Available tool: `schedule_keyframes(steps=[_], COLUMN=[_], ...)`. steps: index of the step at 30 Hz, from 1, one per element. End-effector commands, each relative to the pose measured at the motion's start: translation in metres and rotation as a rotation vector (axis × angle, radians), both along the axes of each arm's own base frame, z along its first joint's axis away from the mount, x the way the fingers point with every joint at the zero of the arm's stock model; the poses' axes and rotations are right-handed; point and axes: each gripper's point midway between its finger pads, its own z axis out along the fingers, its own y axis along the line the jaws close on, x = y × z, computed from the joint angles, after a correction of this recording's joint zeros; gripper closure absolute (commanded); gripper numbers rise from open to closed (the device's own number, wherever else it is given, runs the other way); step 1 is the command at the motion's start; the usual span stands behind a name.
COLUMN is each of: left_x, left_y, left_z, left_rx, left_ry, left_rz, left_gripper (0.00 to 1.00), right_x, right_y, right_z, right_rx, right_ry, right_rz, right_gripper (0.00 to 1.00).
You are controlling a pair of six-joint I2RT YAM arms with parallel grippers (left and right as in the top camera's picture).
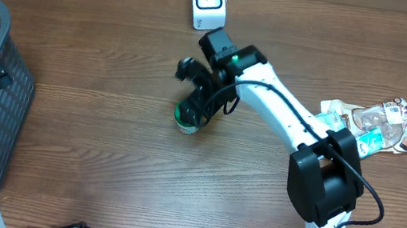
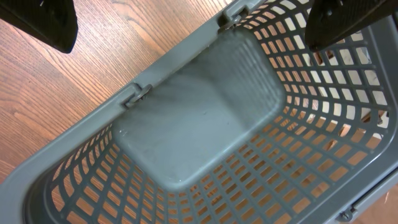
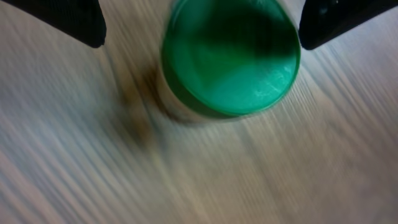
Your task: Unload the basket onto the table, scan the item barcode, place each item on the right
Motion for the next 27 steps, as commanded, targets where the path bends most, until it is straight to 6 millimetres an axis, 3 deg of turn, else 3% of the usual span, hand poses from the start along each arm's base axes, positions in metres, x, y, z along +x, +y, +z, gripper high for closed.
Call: schedule_keyframes(steps=[1, 6, 13, 20, 23, 27], left_x=[0.0, 0.0, 0.0, 0.0, 0.0, 0.0], left_y=[0.001, 0.001, 0.001, 0.001, 0.001, 0.001], left_z=[0.002, 0.002, 0.002, 0.002, 0.002, 0.002], left_rx=[0.007, 0.007, 0.007, 0.007, 0.007, 0.007], left_ry=[0.002, 0.002, 0.003, 0.003, 0.002, 0.003], left_rz=[-0.008, -0.008, -0.008, -0.008, -0.008, -0.008], left_gripper=[0.0, 0.0, 0.0, 0.0, 0.01, 0.0], right_x=[0.01, 0.0, 0.018, 0.014, 0.011, 0.0], right_y=[-0.003, 0.012, -0.011, -0.002, 0.0, 0.009], right_z=[0.025, 0.025, 0.004, -0.022, -0.025, -0.026], right_rx=[0.001, -0.01, -0.179, -0.186, -0.191, -0.184], right_ry=[0.152, 0.224, -0.04, -0.004, 0.019, 0.086], right_rz=[-0.459, -0.663, -1.145, -1.171, -1.161, -1.09], right_gripper=[0.0, 0.0, 0.0, 0.0, 0.1, 0.13])
